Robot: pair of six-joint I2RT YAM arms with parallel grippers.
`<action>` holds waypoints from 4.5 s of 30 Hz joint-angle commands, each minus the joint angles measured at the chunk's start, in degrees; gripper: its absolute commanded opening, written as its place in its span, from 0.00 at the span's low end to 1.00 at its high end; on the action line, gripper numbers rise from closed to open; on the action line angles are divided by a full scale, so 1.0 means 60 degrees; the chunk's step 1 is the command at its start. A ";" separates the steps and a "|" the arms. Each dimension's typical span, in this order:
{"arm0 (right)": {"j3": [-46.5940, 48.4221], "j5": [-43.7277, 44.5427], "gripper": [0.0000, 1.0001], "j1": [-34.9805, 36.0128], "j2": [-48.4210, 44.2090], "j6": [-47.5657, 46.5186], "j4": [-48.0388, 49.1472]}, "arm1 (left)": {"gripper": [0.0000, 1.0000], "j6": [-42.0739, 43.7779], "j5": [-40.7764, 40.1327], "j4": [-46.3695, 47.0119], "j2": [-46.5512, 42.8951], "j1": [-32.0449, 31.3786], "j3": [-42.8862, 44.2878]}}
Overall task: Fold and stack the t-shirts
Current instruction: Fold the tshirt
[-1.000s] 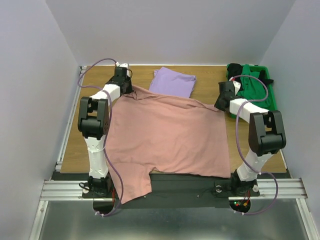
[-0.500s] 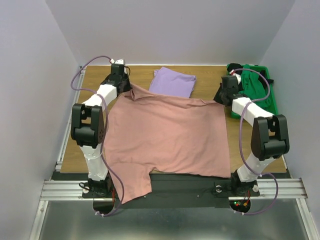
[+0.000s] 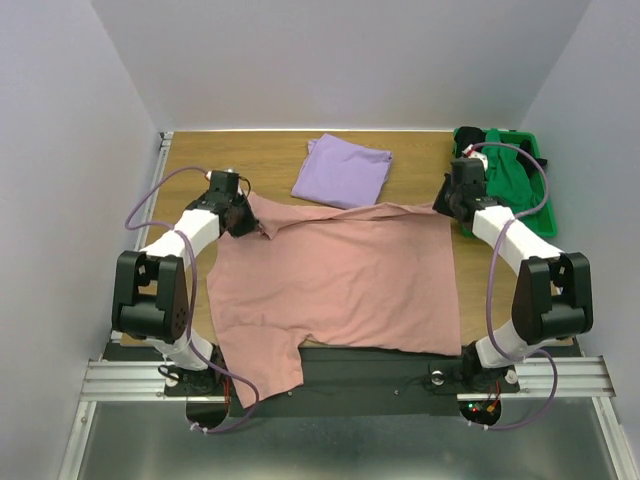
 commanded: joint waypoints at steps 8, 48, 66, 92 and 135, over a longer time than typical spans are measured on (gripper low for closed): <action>-0.0135 0.0507 0.00 -0.0062 -0.0619 -0.0418 -0.0591 | 0.00 -0.1586 0.0358 -0.1119 -0.3099 -0.0036 -0.1494; -0.1498 0.0625 1.00 -0.0076 -0.2713 -0.0153 -0.2715 | 0.97 -0.1807 -0.0359 -0.3375 -0.5443 -0.0036 -0.2785; -0.2551 -0.4416 1.00 0.2804 -0.3550 0.0196 0.0446 | 0.98 -0.1455 0.0417 0.0607 -0.1272 0.0022 -0.0851; 0.2881 -0.0593 0.54 0.9049 0.4506 0.0125 0.2251 | 0.98 -0.1206 0.1515 0.3026 0.1206 0.0858 -0.2168; 0.2781 0.2000 0.07 0.9753 0.3717 0.0901 0.0435 | 0.98 -0.1118 0.1150 0.2660 0.0913 0.0989 -0.2300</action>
